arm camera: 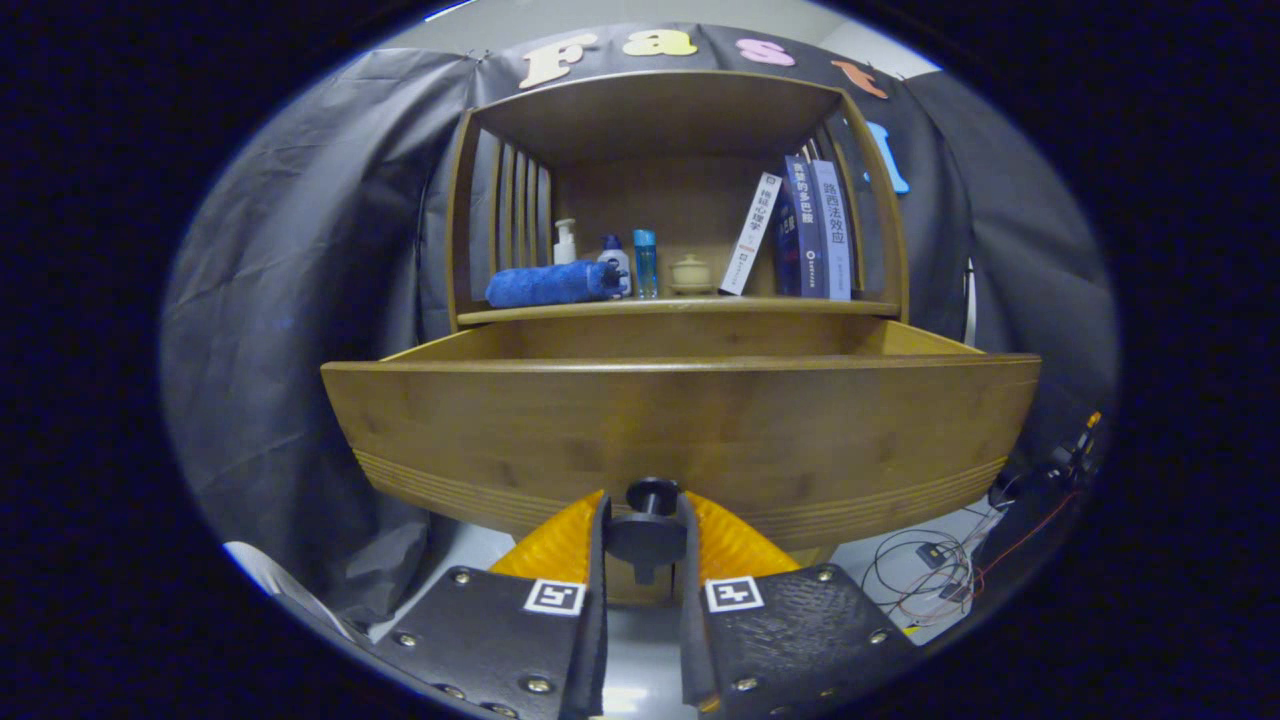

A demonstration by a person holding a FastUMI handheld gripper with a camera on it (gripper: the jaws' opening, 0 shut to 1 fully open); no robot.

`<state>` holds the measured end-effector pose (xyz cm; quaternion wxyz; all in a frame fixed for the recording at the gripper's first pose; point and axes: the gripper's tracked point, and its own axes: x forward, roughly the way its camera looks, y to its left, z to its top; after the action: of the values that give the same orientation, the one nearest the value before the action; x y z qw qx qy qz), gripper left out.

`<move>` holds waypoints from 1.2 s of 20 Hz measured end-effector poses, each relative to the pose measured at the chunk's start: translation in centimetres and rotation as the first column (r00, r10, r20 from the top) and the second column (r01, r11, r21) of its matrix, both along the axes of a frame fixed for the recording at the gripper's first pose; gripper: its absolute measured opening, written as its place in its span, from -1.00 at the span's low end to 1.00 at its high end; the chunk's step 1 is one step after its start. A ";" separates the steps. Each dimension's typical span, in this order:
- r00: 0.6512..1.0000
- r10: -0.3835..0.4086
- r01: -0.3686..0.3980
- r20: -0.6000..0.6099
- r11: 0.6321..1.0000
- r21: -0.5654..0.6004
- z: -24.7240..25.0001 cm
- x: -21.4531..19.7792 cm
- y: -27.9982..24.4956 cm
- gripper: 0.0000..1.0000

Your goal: Pull open the drawer, take out the items inside it, and place them on the countertop above the cabinet.

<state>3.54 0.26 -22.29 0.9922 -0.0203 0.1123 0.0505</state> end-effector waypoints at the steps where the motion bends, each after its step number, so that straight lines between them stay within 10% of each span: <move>1: 1.000 -0.003 0.003 -0.001 1.000 0.009 -0.2 -0.5 0.0 -0.41; 5: 0.996 0.020 -0.013 -0.085 0.997 0.077 -0.7 -1.1 0.3 -0.20; 10: 0.986 -0.038 0.054 -0.160 0.994 0.099 0.7 -1.7 -1.7 0.98; 24: 0.989 -0.042 0.051 -0.141 0.997 0.059 9.6 3.7 0.1 0.98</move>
<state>7.28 0.39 -12.65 0.9830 0.0171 0.1801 0.0322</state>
